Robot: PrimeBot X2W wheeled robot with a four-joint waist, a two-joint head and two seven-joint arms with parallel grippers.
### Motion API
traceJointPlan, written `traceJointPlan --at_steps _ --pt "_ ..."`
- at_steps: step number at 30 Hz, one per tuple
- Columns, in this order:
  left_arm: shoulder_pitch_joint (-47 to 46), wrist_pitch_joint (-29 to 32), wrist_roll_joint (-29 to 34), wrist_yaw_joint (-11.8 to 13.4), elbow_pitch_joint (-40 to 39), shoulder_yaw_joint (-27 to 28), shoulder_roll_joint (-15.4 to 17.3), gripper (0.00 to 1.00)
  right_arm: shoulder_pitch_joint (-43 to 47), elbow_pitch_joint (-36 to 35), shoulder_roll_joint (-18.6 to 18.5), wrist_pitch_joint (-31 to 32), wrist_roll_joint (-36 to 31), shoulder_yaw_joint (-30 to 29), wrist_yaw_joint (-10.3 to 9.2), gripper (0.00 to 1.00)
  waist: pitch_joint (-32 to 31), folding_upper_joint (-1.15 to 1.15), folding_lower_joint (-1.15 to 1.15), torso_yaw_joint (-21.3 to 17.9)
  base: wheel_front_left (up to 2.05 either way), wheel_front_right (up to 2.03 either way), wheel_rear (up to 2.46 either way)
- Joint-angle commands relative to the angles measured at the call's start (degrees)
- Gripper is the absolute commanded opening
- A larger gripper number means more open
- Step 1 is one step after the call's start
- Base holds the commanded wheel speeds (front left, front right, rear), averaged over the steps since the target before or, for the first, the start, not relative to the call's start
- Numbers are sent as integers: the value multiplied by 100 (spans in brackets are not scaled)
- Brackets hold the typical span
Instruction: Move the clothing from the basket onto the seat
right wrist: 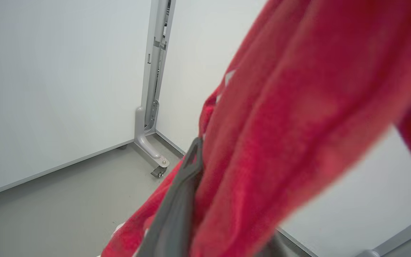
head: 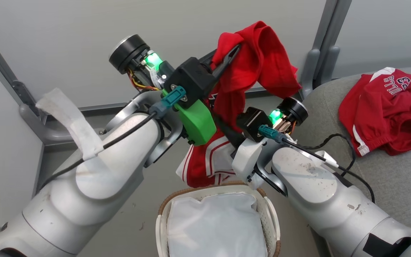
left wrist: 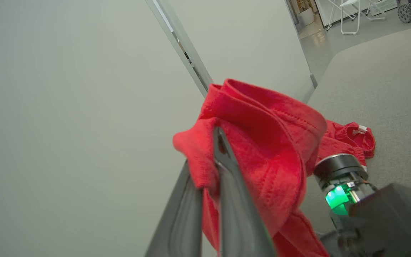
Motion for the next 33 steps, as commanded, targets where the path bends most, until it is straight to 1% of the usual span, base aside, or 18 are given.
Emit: traceJointPlan --at_steps 1,6,7,8,9,10,11,19,21,29,31,33 --pt "111 -17 -53 63 55 60 68 0 -39 -33 -57 -9 53 14 -8 0 13 0 0 -5 0 0 0" --pt "301 -65 -226 153 320 173 190 0 102 -170 -141 -9 138 13 -8 0 46 0 0 -38 0 0 0" --pt "352 -96 -267 157 385 202 209 19 118 -210 -158 -10 168 -9 -8 0 58 0 0 -46 0 0 0" --pt "396 -114 -302 160 439 218 218 33 134 -242 -168 -10 183 -27 -8 0 67 0 0 -52 0 0 0" --pt "453 -146 -336 178 504 235 224 57 165 -282 -181 -10 205 -44 -8 0 78 0 0 -57 0 0 0" --pt "499 -183 -373 188 551 250 227 95 190 -316 -193 -9 217 -53 -8 0 86 0 0 -60 0 0 0" --pt "558 -226 -427 205 613 278 221 100 217 -353 -206 -10 243 -68 -8 0 98 0 0 -63 0 0 0" --pt "1063 -698 -644 336 1092 343 136 100 414 -533 -301 -10 254 -288 -8 0 173 0 0 -40 0 0 0" --pt "1245 -859 -704 370 1207 359 67 100 485 -545 -310 -10 236 -394 -8 0 188 0 0 -20 0 0 0" --pt "1823 -1309 -938 503 1533 402 -275 100 774 -500 -355 -10 31 -1160 -8 0 260 0 0 59 0 0 0" --pt "1926 -1366 -977 503 1571 427 -363 100 828 -507 -347 -10 -36 -1329 -8 0 281 0 0 32 0 0 0" --pt "1999 -1403 -945 505 1608 431 -377 100 871 -542 -346 -10 -111 -1509 -8 0 312 0 0 -37 0 0 0"
